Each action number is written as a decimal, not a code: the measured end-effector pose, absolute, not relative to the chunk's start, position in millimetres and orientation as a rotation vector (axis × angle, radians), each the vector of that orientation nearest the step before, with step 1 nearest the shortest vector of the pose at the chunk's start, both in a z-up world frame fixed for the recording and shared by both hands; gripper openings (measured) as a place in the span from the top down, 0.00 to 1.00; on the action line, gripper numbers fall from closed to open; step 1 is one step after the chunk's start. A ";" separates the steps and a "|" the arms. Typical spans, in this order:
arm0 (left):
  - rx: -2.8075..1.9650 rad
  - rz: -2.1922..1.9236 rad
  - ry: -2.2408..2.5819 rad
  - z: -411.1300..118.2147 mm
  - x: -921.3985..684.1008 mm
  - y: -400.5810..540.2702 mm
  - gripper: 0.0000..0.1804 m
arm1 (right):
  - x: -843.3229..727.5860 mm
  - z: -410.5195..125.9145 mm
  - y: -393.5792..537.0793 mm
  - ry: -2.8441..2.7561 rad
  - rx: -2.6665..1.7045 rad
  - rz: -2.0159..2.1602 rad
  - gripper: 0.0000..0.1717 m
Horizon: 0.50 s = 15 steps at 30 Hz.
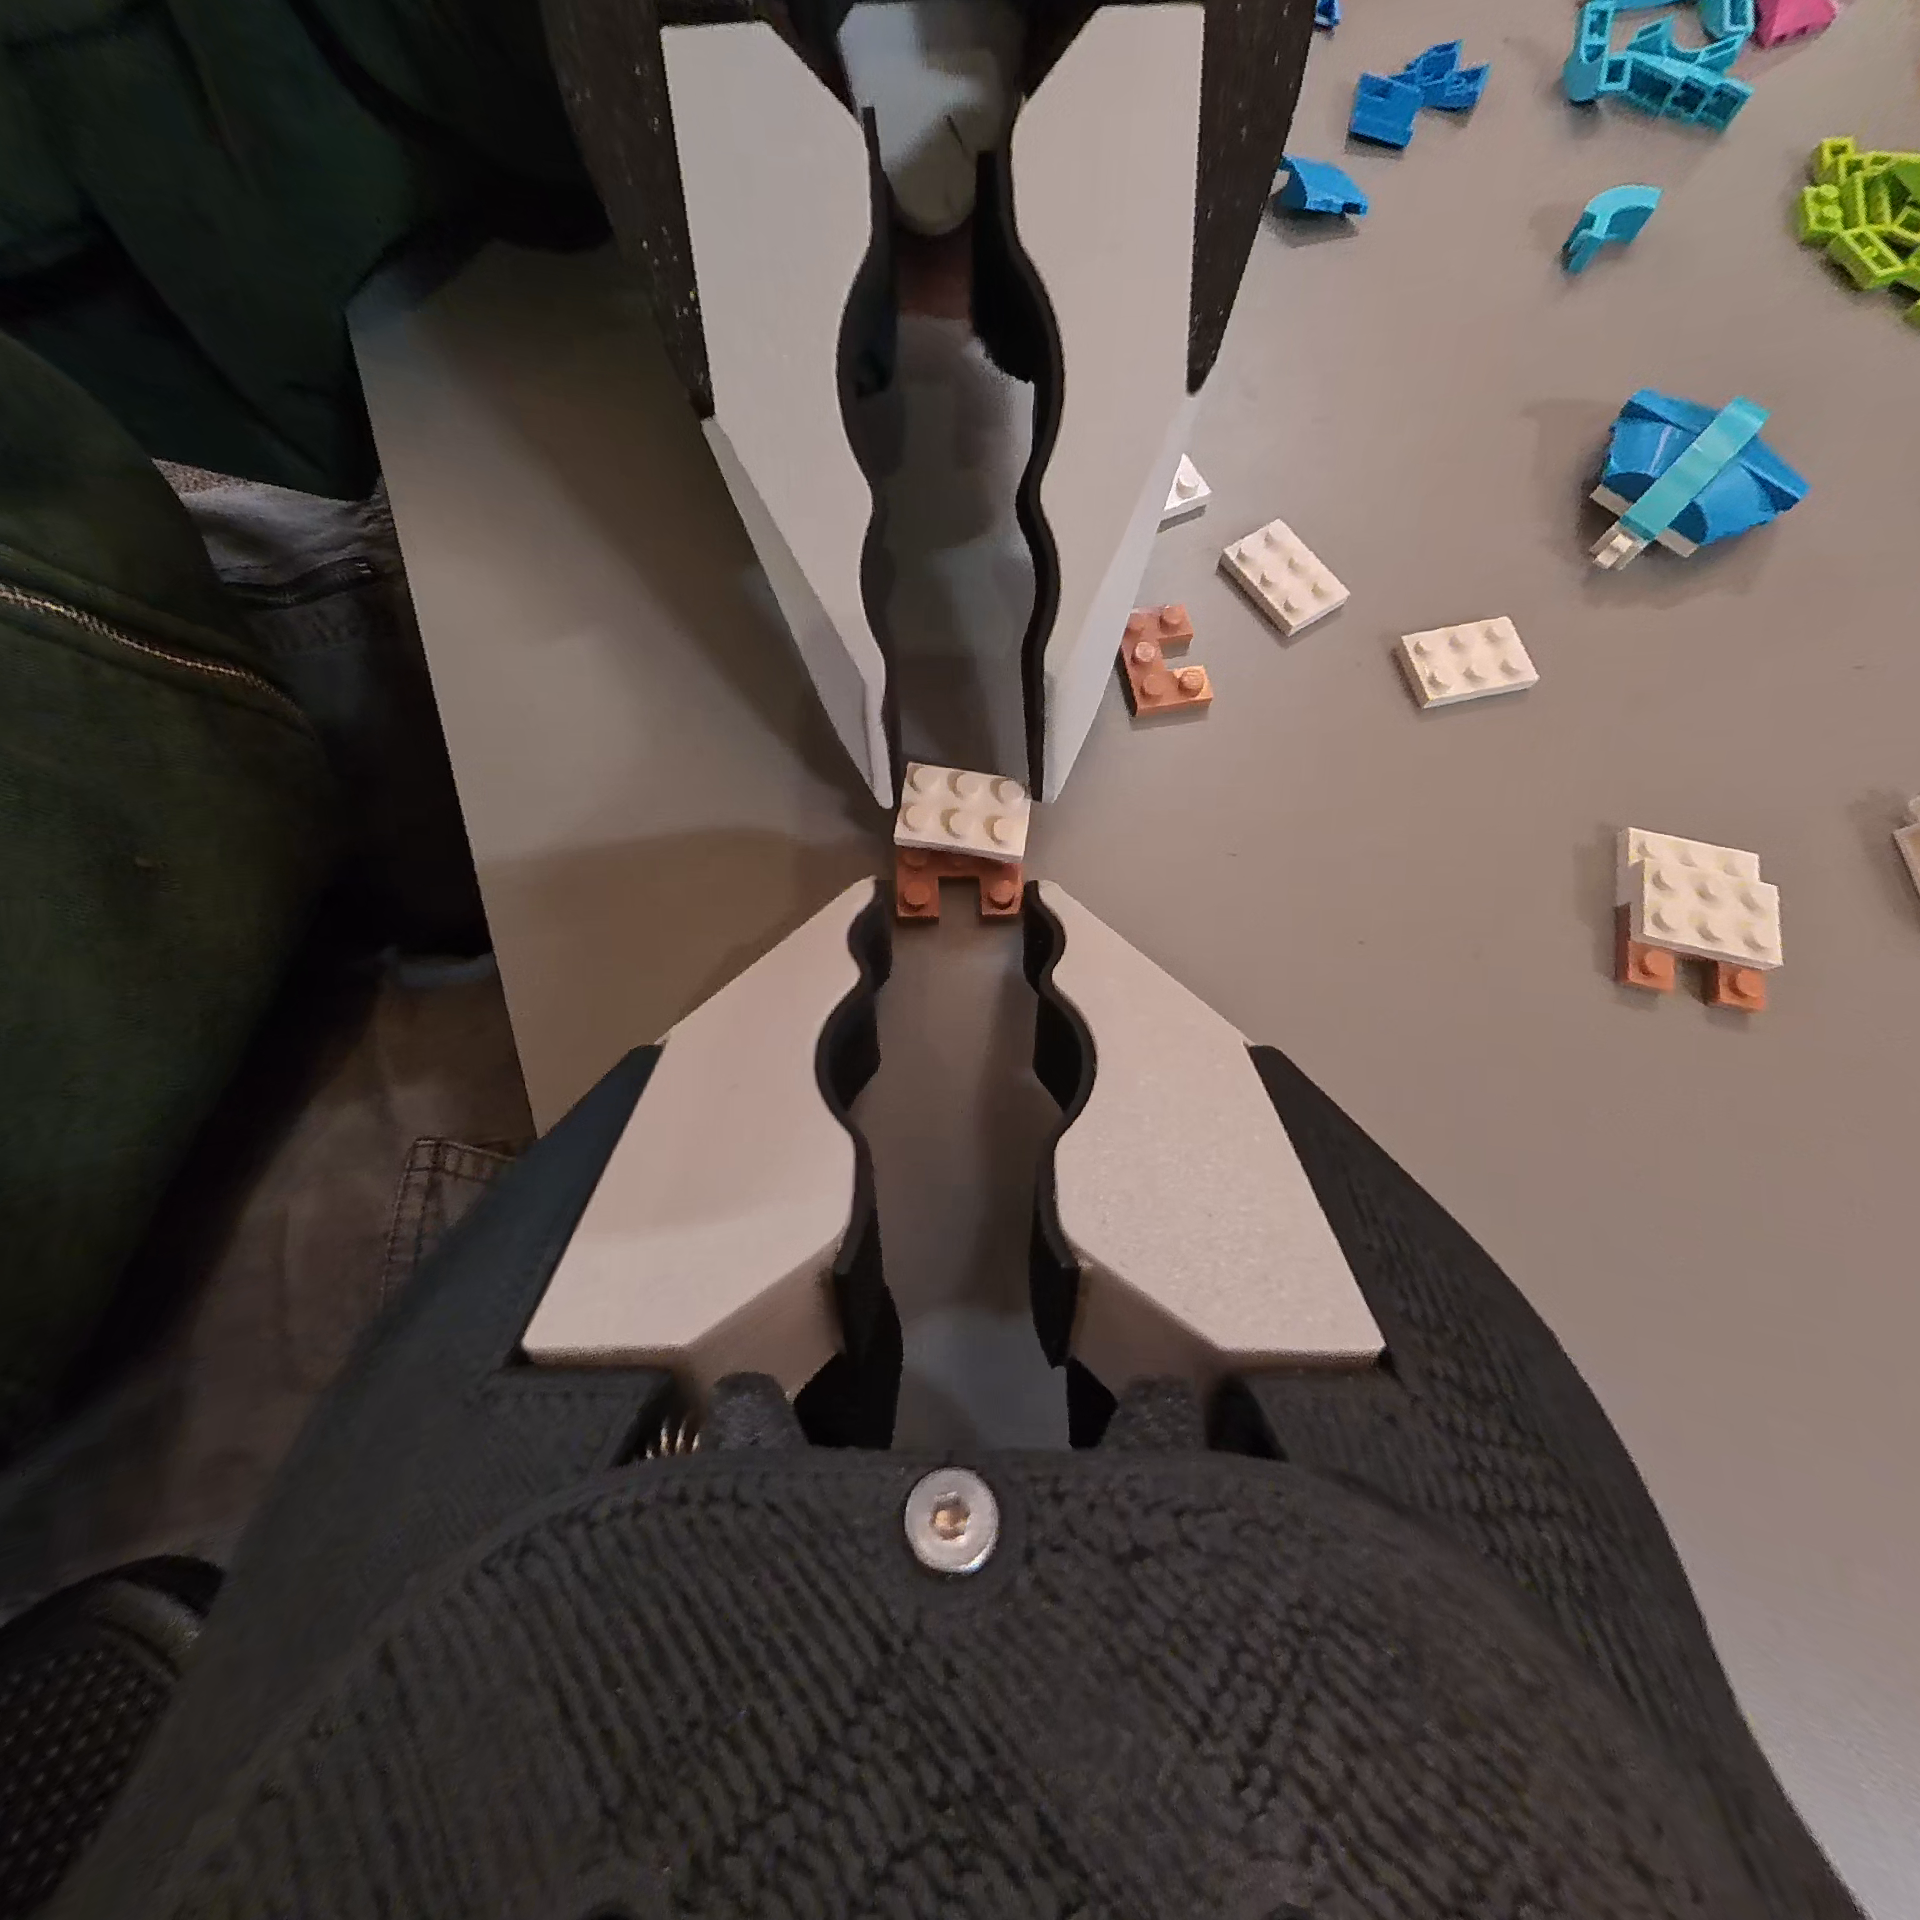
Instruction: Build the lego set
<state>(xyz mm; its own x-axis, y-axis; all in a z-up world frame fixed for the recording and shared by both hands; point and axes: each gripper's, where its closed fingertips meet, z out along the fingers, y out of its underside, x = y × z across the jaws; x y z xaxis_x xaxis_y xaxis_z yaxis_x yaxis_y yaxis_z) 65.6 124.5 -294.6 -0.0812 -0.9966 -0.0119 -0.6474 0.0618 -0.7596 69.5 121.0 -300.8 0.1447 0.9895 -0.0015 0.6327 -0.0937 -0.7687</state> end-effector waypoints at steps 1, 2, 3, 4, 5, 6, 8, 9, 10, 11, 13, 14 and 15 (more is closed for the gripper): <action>-1.642 -0.811 1.790 -294.8 65.6 124.4 0.87 | 69.4 -300.8 121.1 -1.554 -1.801 0.730 0.86; -1.642 -0.809 1.789 -294.6 65.4 124.6 0.88 | 69.3 -300.7 121.3 -1.552 -1.802 0.730 0.86; -1.643 -0.805 1.787 -294.5 65.3 125.1 0.87 | 69.3 -300.7 121.3 -1.551 -1.803 0.729 0.86; -1.645 -0.800 1.787 -294.8 65.0 125.5 0.87 | 69.1 -300.7 121.5 -1.548 -1.805 0.729 0.86; -1.647 -0.797 1.787 -295.0 64.8 125.7 0.87 | 68.7 -300.7 121.7 -1.545 -1.807 0.727 0.86; -1.649 -0.793 1.789 -295.5 64.7 126.0 0.87 | 68.5 -300.7 121.9 -1.543 -1.808 0.724 0.86; -1.647 -0.782 1.793 -296.3 64.8 126.3 0.87 | 67.8 -300.7 122.4 -1.534 -1.814 0.720 0.86; -1.646 -0.782 1.796 -296.5 65.2 125.7 0.88 | 67.4 -300.7 122.9 -1.527 -1.820 0.719 0.86; -1.647 -0.778 1.798 -296.9 65.2 125.6 0.88 | 67.1 -300.6 123.2 -1.522 -1.824 0.718 0.86; -1.648 -0.769 1.801 -297.5 65.1 125.9 0.87 | 66.8 -300.6 123.3 -1.520 -1.825 0.717 0.86; -1.647 -0.752 1.802 -297.5 64.8 126.8 0.88 | 66.7 -300.6 123.3 -1.517 -1.828 0.716 0.86; -1.647 -0.747 1.803 -297.5 64.7 126.9 0.88 | 66.7 -300.6 123.3 -1.515 -1.829 0.717 0.86; -1.649 -0.747 1.804 -297.6 64.6 126.6 0.88 | 66.7 -300.6 123.3 -1.514 -1.830 0.717 0.86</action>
